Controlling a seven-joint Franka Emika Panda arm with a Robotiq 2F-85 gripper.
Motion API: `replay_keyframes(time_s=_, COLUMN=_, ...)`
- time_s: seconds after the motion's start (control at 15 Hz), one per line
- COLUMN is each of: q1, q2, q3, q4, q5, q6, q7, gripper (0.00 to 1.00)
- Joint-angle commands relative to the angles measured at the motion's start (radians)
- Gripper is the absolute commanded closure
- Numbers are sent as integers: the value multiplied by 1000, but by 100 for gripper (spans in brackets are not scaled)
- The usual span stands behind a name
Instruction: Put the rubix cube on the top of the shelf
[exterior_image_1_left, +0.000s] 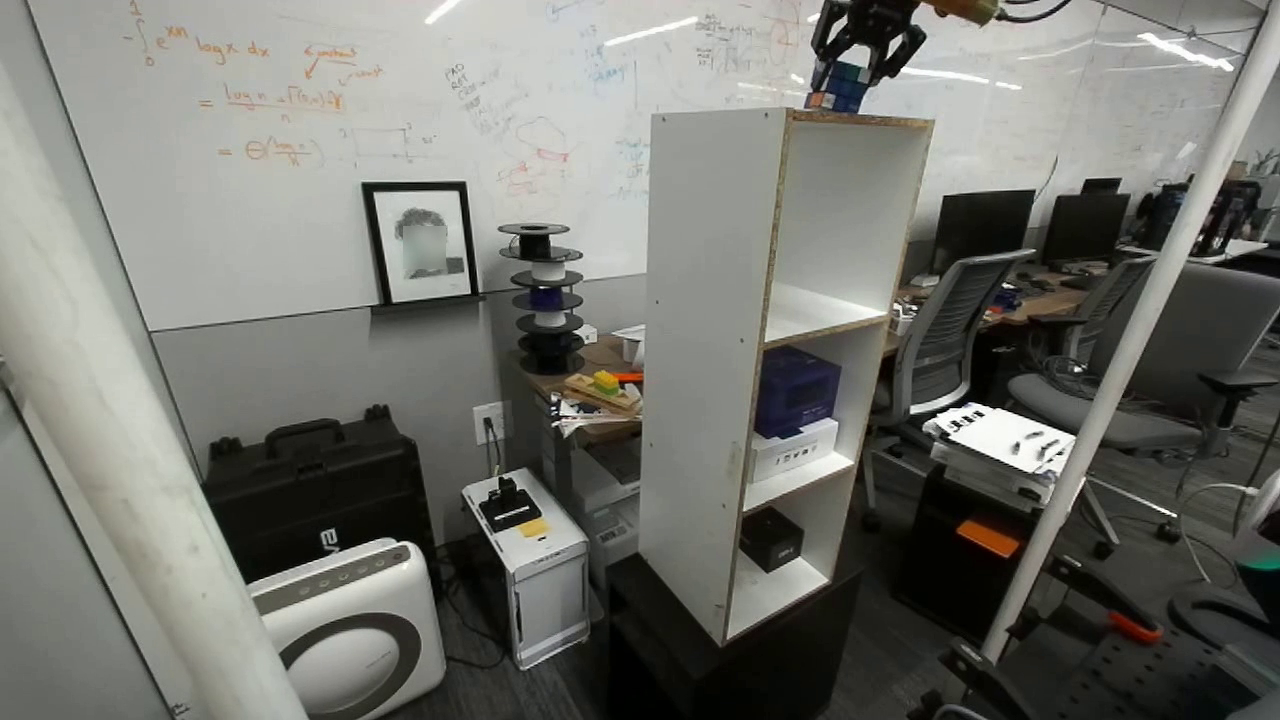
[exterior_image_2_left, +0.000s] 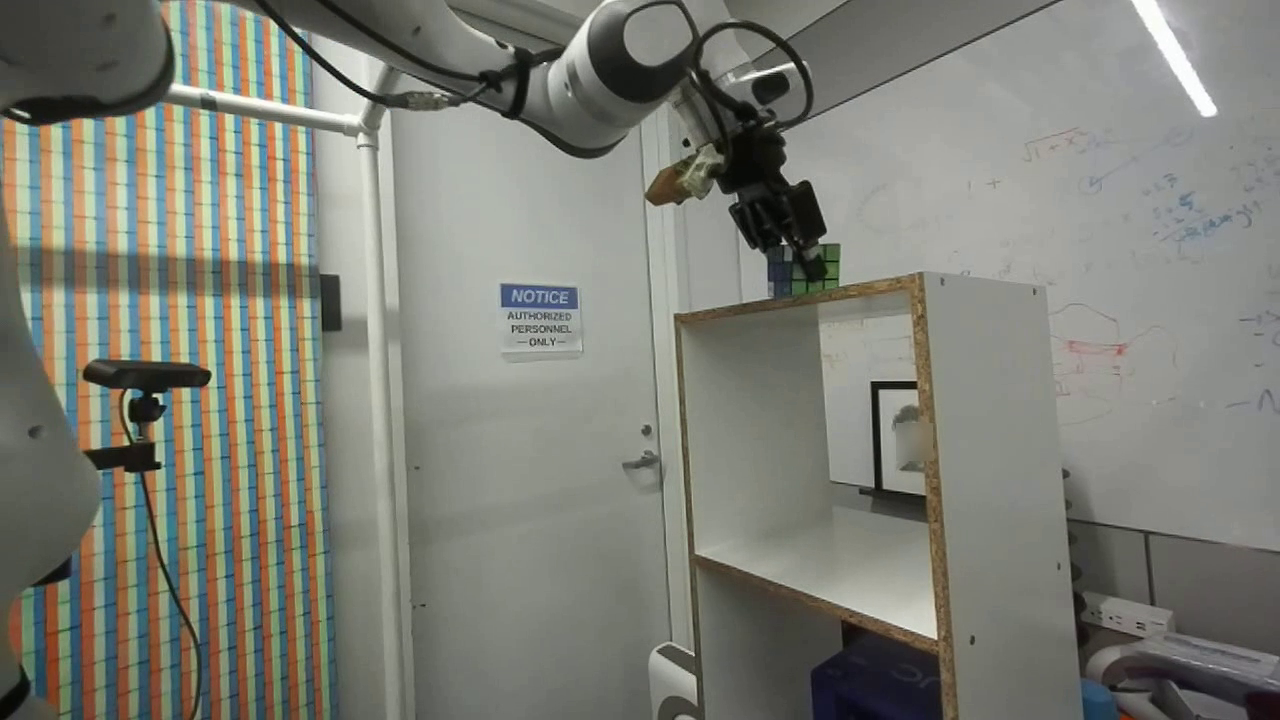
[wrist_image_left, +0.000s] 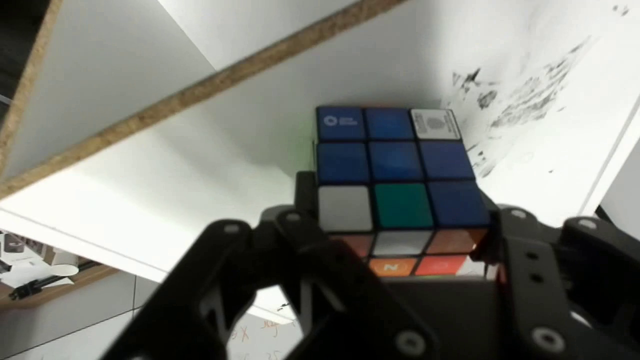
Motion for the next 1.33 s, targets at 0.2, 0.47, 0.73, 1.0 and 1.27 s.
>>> replay_keyframes(time_s=0.2, q1=53, q2=116, q3=1, q4=267, q5=4, q6=-306, q7=46, gripper=0)
replay_keyframes(time_s=0.47, q1=84, q2=22, q3=10, q4=245, q5=35, q6=-484, q7=12, gripper=0)
replay_keyframes(time_s=0.73, q1=100, q2=-109, q3=16, q4=150, q5=40, q6=-659, q7=6, gripper=0)
replay_keyframes(time_s=1.0, q1=93, q2=-217, q3=16, q4=31, q5=18, q6=-864, q7=-13, gripper=0)
replay_keyframes(time_s=1.27, q1=75, q2=-292, q3=-4, q4=-135, q5=40, q6=-935, q7=-21, gripper=0)
